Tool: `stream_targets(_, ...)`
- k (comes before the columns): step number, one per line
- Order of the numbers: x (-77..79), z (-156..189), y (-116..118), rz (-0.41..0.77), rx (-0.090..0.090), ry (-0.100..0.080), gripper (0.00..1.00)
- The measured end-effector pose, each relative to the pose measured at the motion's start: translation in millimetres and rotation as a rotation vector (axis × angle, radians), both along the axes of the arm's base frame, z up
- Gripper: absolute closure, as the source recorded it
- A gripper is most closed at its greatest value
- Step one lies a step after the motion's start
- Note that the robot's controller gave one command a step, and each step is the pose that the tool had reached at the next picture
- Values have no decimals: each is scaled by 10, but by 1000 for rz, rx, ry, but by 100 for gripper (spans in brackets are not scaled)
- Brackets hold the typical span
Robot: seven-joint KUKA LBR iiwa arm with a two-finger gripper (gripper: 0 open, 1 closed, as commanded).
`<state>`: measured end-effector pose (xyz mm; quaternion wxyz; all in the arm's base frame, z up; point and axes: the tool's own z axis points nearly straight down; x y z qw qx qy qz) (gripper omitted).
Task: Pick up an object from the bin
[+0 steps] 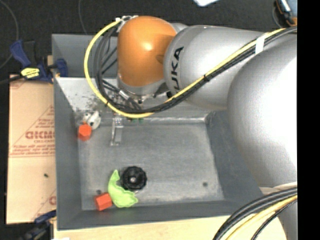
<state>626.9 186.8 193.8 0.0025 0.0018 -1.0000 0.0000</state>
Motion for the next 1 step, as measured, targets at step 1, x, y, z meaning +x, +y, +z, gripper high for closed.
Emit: stream_targets(1,19,53,-9,-4,1,-9,0)
